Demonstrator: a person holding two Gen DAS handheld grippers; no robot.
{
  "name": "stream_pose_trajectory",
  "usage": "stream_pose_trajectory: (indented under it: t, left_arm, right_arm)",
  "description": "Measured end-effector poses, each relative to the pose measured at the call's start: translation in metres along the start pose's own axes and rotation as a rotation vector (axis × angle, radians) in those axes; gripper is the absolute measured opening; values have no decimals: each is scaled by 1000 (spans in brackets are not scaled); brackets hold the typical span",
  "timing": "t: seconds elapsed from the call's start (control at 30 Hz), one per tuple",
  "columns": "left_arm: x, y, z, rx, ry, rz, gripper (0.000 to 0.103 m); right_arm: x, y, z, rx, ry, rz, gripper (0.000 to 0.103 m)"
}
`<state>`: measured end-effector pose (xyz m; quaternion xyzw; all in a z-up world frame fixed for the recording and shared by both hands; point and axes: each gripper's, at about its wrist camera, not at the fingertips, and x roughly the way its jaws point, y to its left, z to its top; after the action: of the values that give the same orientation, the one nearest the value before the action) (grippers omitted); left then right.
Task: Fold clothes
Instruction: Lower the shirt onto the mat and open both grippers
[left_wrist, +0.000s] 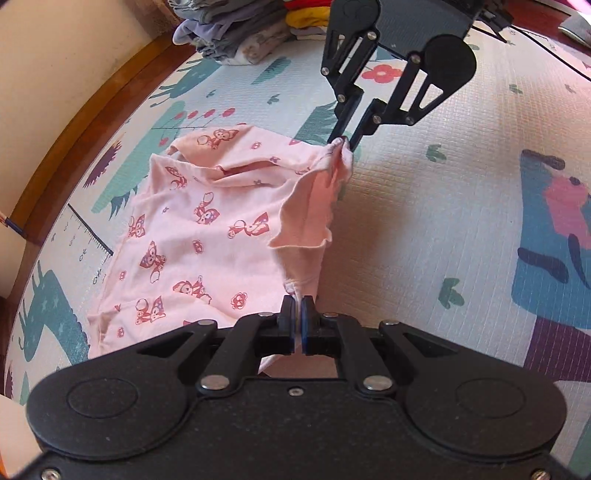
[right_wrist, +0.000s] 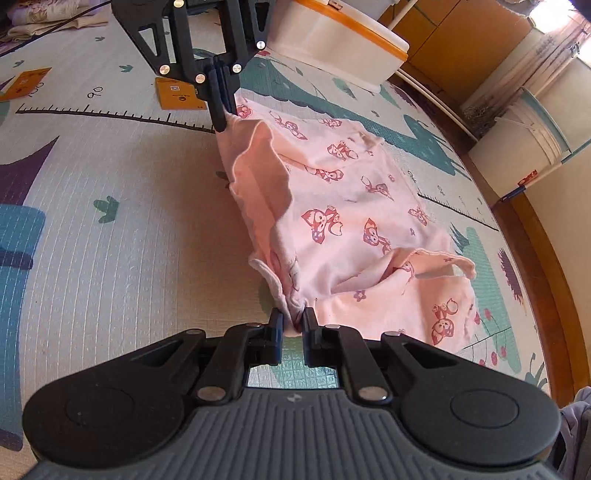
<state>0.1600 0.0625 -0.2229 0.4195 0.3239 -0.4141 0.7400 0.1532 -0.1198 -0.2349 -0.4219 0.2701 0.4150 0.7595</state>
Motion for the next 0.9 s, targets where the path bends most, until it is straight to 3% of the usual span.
stream_pose_trajectory:
  t: [0.3,0.43,0.53,0.63,0.83,0.9]
  left_arm:
    - [1,-46,-17,193,25,-28,1]
    - [1,-62,-26,231,33,-53,0]
    - [-2,-60,-26,185,39,-109,3]
    - [-10,-46,-21,96,26,-153,7]
    - [-4,-7,-8,-263,1,-172,7]
    - [4,-5,-4,-314,4,-172,7]
  right_arm:
    - [-13,36,-8,-86,7,59,12]
    - [-22,52,-15,-133,29,141,11]
    - [-35,58,-17,-142,34,192,11]
    - [-48,46,-15,-59,13,210,11]
    - [-39,9,4,191,-42,157,12]
    - [-27,6,8,234,-43,165,13]
